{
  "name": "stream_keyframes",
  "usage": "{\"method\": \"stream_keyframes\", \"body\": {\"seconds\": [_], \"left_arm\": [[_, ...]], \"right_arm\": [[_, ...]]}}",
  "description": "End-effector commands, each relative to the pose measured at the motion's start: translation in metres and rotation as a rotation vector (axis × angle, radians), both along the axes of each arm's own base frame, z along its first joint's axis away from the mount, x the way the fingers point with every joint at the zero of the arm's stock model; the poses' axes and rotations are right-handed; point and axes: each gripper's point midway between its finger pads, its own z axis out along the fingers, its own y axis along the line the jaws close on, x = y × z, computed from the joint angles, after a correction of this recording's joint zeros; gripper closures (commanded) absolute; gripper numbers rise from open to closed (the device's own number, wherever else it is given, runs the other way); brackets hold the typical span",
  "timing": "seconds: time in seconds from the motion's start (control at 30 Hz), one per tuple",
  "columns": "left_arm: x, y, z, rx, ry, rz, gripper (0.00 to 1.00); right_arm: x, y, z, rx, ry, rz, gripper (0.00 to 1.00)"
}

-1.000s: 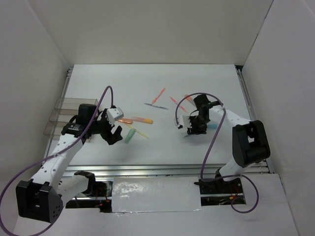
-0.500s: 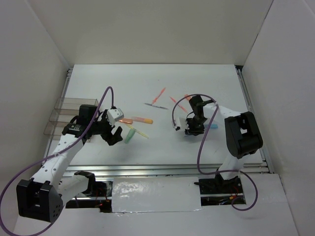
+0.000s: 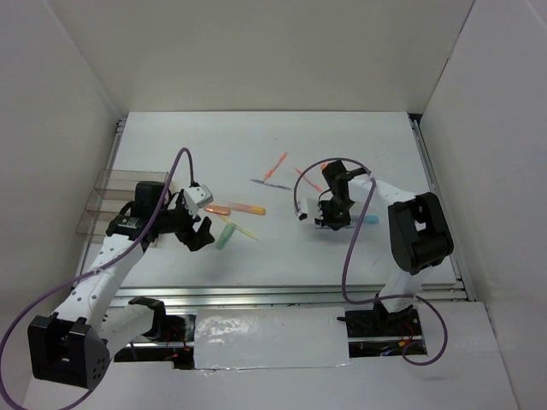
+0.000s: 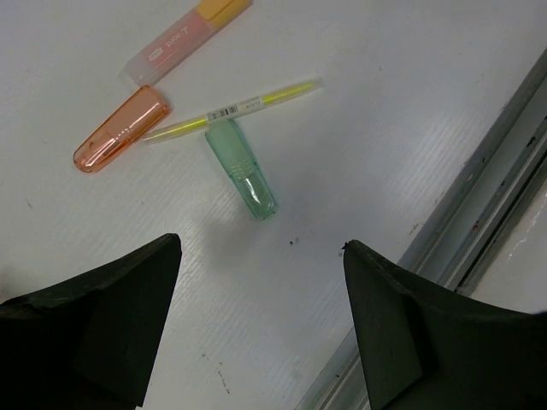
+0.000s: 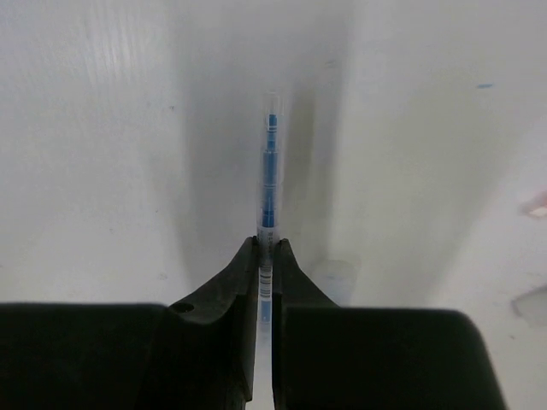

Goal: Sort the stationery into containers
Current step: Pick up the pen from the center of the board.

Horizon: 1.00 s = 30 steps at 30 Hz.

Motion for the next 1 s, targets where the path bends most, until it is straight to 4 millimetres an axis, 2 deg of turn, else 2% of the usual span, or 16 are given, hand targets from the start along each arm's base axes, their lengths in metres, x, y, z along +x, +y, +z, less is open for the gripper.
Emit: {"method": "stream_keyframes", "body": {"seconds": [0.0, 0.07, 0.1, 0.17, 0.2, 0.23, 0.3, 0.33, 0.37, 0.43, 0.47, 0.5, 0.53, 0.63, 0.73, 0.97], "left_arm": [[0.007, -0.012, 0.043, -0.135, -0.064, 0.008, 0.11], [0.005, -0.016, 0.059, -0.218, -0.045, 0.020, 0.12], [0.006, -0.018, 0.070, -0.243, -0.056, 0.019, 0.13], [0.002, -0.026, 0.088, -0.322, -0.038, 0.015, 0.14], [0.006, -0.027, 0.101, -0.349, -0.073, 0.013, 0.14], [0.004, -0.031, 0.111, -0.398, -0.062, 0.025, 0.14], [0.003, -0.038, 0.132, -0.477, -0.063, 0.016, 0.15], [0.005, -0.042, 0.148, -0.539, -0.072, 0.016, 0.15], [0.002, -0.047, 0.156, -0.576, -0.068, -0.012, 0.16], [0.005, -0.054, 0.180, -0.660, -0.098, -0.040, 0.16], [0.004, -0.056, 0.186, -0.692, -0.093, -0.046, 0.16], [0.005, -0.058, 0.187, -0.716, -0.081, -0.042, 0.16], [0.008, -0.061, 0.199, -0.766, -0.080, -0.039, 0.16], [0.009, -0.067, 0.209, -0.859, -0.019, -0.028, 0.16], [0.005, -0.079, 0.235, -0.944, -0.051, -0.081, 0.20], [0.011, -0.090, 0.258, -1.043, -0.024, -0.072, 0.25]], "right_arm": [[0.021, 0.033, 0.072, 0.176, -0.092, -0.129, 1.00], [0.027, 0.057, 0.124, 0.350, -0.112, -0.217, 1.00], [0.027, 0.064, 0.141, 0.408, -0.109, -0.249, 1.00], [0.026, 0.086, 0.194, 0.594, -0.119, -0.276, 1.00], [0.018, 0.093, 0.216, 0.677, -0.081, -0.354, 1.00], [0.021, 0.101, 0.235, 0.756, -0.088, -0.370, 1.00], [0.002, 0.116, 0.272, 0.915, 0.012, -0.445, 1.00], [0.006, 0.124, 0.289, 0.991, -0.001, -0.447, 1.00], [-0.001, 0.129, 0.295, 1.037, 0.050, -0.458, 1.00], [-0.007, 0.137, 0.327, 1.167, 0.089, -0.499, 1.00], [-0.009, 0.140, 0.328, 1.194, 0.122, -0.520, 1.00], [-0.016, 0.145, 0.338, 1.229, 0.157, -0.513, 1.00], [-0.018, 0.149, 0.348, 1.263, 0.194, -0.527, 1.00], [-0.028, 0.163, 0.362, 1.294, 0.294, -0.513, 1.00], [-0.038, 0.177, 0.366, 1.302, 0.362, -0.493, 1.00], [-0.059, 0.203, 0.366, 1.280, 0.447, -0.424, 1.00]]}}
